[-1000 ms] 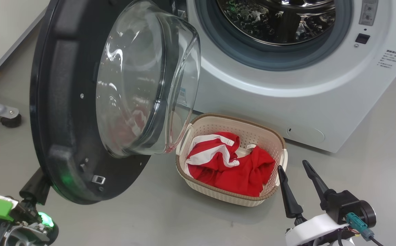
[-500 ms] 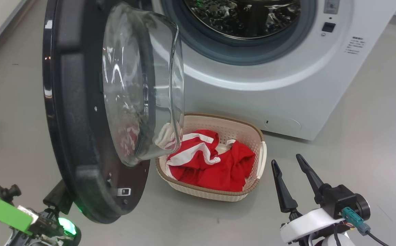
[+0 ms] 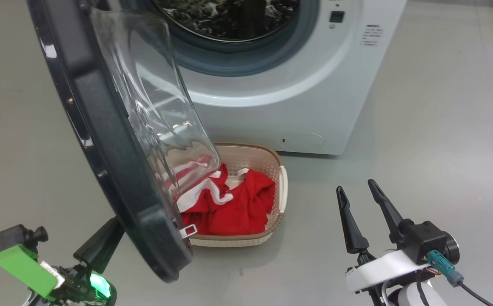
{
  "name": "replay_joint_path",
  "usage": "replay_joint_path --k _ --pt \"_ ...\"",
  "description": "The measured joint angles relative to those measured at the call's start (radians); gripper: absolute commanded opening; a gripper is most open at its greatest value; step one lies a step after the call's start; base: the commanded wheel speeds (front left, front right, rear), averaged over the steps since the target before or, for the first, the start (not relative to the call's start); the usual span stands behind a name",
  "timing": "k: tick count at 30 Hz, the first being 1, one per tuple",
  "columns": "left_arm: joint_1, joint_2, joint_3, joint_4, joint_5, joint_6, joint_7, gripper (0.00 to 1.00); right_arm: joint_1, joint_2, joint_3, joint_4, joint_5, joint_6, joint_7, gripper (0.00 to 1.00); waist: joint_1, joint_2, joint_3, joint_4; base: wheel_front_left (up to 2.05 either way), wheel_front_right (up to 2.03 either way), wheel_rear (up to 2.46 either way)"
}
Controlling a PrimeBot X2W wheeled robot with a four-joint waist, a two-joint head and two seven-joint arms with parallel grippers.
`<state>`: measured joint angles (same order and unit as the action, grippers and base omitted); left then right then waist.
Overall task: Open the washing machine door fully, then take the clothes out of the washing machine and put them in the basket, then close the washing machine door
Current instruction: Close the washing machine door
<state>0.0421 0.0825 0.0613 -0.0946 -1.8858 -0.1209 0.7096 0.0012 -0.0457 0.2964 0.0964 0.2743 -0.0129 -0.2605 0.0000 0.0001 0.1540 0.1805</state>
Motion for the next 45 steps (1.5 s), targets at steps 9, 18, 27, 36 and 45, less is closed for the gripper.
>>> replay_joint_path --k 9,18,27,36,45 --pt "0.000 -0.005 -0.011 -0.011 0.004 0.000 0.030 0.00 -0.018 0.000 0.009 -0.020 0.035 -0.021 0.000 1.00 0.0000 0.0000 0.016 -0.111 0.00 0.00 0.00" --pt "-0.004 -0.005 -0.011 -0.007 0.041 0.000 0.042 0.00 -0.032 0.000 0.044 -0.023 0.043 -0.026 0.000 1.00 0.0000 0.0000 0.034 -0.239 0.00 0.00 0.00" --pt "-0.076 -0.013 -0.037 0.027 0.047 0.000 0.056 0.00 -0.039 0.000 0.043 -0.028 0.040 -0.034 0.000 1.00 0.0000 0.0000 0.066 -0.346 0.00 0.00 0.00" --pt "-0.173 -0.015 -0.026 0.088 0.048 0.000 0.048 0.00 -0.062 0.000 0.040 -0.046 0.049 -0.043 0.000 1.00 0.0000 0.0000 0.119 -0.403 0.00 0.00 0.00" --pt "-0.292 -0.012 -0.005 0.130 0.073 0.000 0.018 0.00 -0.084 0.000 0.044 -0.057 0.054 -0.044 0.000 1.00 0.0000 0.0000 0.166 -0.436 0.00 0.00 0.00"
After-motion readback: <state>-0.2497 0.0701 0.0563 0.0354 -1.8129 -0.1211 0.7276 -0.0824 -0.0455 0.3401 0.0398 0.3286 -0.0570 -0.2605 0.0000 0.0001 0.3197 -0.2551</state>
